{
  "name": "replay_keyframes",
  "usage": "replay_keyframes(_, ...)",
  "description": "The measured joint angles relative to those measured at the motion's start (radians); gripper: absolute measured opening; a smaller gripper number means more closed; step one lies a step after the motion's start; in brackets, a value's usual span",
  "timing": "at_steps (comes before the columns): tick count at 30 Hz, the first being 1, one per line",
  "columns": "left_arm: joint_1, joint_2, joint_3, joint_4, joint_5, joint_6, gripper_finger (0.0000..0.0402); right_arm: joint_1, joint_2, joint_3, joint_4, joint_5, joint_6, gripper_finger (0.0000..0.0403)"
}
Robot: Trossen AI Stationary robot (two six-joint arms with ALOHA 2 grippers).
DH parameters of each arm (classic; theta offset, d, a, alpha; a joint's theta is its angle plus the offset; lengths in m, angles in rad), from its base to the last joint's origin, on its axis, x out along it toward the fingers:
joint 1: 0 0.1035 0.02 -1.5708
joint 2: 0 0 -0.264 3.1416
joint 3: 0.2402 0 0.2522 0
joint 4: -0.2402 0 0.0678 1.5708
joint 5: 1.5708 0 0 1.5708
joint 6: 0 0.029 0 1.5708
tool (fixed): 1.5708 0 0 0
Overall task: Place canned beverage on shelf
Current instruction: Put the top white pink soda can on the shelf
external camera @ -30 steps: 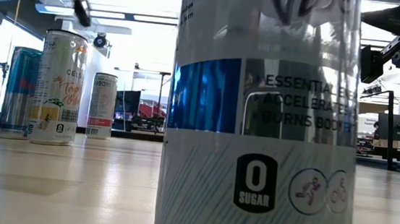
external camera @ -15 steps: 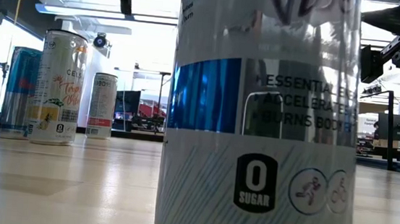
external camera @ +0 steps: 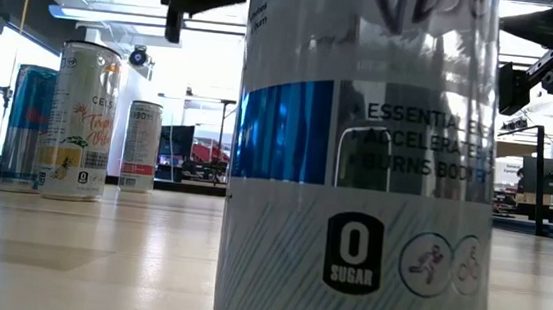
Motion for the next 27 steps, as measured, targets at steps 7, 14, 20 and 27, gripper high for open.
replay_keyframes(7,-0.033,0.002,0.0,-0.059,-0.355,-0.025,0.0003,0.0,0.0,0.0,0.0,0.004,0.0,0.0389)
replay_keyframes(14,-0.143,0.0,0.092,-0.213,-0.608,-0.054,0.0003,0.0,0.0,0.0,0.0,0.003,0.0,0.0389)
replay_keyframes(20,-0.192,-0.008,0.101,-0.236,-0.679,-0.038,0.0003,0.0,0.0,0.0,0.0,0.003,0.0,0.0389)
replay_keyframes(27,-0.2,-0.042,0.101,-0.356,-0.79,-0.015,0.0003,0.0,0.0,0.0,0.0,0.002,0.0,0.0389)
